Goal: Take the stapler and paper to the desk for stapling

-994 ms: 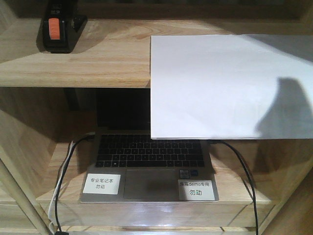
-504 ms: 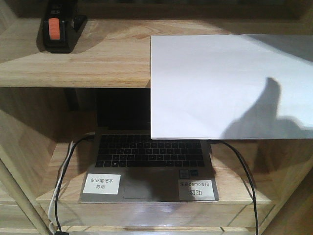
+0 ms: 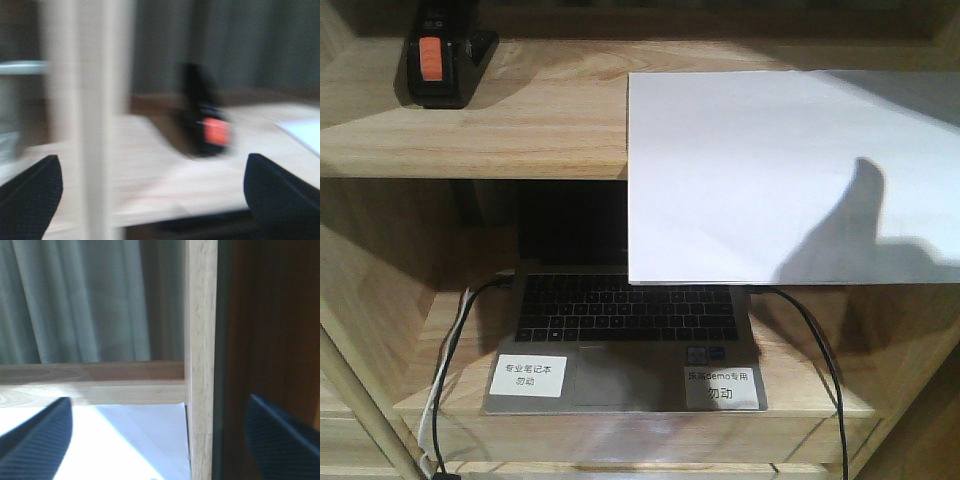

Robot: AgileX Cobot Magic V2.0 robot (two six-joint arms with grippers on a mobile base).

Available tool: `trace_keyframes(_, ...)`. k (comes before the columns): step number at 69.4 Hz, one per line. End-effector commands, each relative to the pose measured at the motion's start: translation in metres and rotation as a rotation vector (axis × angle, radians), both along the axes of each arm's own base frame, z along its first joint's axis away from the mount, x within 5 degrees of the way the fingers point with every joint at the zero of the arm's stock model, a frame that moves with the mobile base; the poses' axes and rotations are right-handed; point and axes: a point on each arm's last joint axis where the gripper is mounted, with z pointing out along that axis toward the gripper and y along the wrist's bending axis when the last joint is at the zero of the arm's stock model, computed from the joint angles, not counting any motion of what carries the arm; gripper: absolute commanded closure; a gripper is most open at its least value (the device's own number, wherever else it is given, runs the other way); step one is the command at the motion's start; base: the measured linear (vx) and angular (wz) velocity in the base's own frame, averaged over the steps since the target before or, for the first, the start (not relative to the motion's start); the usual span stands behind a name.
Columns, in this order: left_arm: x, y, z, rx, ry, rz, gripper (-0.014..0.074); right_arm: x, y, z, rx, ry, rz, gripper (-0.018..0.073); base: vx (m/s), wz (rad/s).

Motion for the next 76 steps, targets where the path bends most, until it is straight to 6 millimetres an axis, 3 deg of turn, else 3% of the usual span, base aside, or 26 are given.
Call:
trace_keyframes(1, 0.006, -0.013, 0.010, -0.007, -0.064, -0.124, -0.0106, 0.000, -0.001, 0.013, -0.001, -0.082, -0.008, -0.0020, 0.00, 0.00)
trace_keyframes(14, 0.016, -0.041, 0.007, 0.024, -0.052, -0.338, -0.0101, 0.000, -0.001, 0.013, -0.002, -0.082, -0.008, 0.0068, 0.00, 0.00)
trace_keyframes(29, 0.031, -0.071, 0.006, 0.013, -0.063, -0.461, -0.0099, 0.000, -0.001, 0.013, -0.002, -0.082, -0.008, 0.0132, 0.00, 0.00)
trace_keyframes(51, 0.053, -0.085, 0.008, -0.043, -0.091, -0.437, -0.0087, 0.000, -0.001, 0.013, -0.002, -0.080, -0.008, 0.0184, 0.00, 0.00)
trace_keyframes(76, 0.103, -0.092, 0.057, -0.070, 0.015, -0.155, -0.0080, 0.000, -0.001, 0.013, -0.002, -0.080, -0.008, 0.0199, 0.00, 0.00)
